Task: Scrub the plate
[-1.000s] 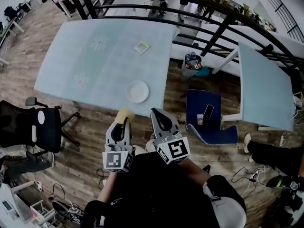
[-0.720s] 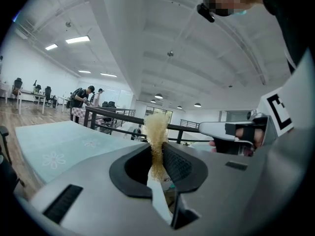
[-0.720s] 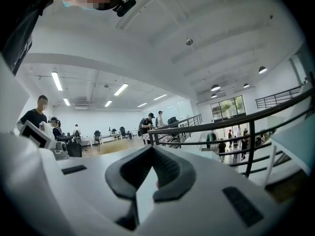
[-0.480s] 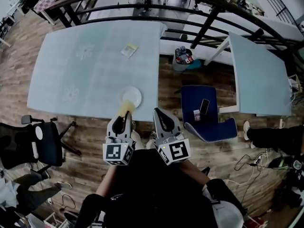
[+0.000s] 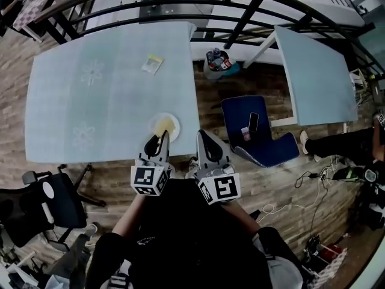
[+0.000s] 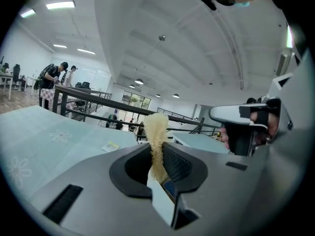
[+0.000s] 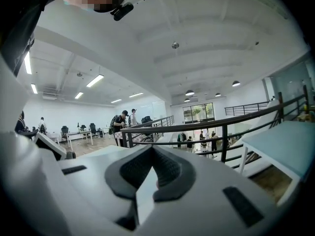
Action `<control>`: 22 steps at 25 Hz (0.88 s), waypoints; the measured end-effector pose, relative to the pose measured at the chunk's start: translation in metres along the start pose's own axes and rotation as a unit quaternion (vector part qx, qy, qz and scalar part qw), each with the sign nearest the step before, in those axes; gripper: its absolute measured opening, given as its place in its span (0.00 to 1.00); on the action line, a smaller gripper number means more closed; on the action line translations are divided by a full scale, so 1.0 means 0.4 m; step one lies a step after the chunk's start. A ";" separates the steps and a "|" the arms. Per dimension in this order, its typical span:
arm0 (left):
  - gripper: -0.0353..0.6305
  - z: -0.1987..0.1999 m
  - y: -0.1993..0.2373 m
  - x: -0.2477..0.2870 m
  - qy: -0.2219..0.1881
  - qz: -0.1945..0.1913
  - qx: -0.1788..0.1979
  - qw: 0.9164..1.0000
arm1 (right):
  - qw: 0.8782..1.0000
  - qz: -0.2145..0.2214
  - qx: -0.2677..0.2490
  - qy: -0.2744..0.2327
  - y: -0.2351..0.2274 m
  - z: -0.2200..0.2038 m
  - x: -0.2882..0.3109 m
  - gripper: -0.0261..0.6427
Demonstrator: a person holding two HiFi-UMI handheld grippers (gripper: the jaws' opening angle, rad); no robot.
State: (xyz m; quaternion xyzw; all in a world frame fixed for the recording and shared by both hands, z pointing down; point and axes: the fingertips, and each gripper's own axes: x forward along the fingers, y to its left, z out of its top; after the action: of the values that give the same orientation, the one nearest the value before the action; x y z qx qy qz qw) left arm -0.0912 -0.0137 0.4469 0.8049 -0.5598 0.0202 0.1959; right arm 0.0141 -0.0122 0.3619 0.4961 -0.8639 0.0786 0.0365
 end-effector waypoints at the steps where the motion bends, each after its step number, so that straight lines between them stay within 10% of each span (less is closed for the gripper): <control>1: 0.15 -0.003 0.015 0.005 0.004 -0.007 0.003 1.000 | 1.000 -0.005 0.000 0.000 0.013 0.000 0.013 0.04; 22: 0.15 -0.195 0.182 0.107 0.128 -0.077 0.011 0.989 | 0.994 -0.098 0.014 0.036 0.118 -0.076 0.074 0.05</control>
State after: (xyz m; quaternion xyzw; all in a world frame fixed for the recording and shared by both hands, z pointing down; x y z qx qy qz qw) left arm -0.1270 -0.0472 0.5509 0.8383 -0.4663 0.1145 0.2581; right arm -0.0421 -0.0088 0.3914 0.5755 -0.8082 0.1047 0.0681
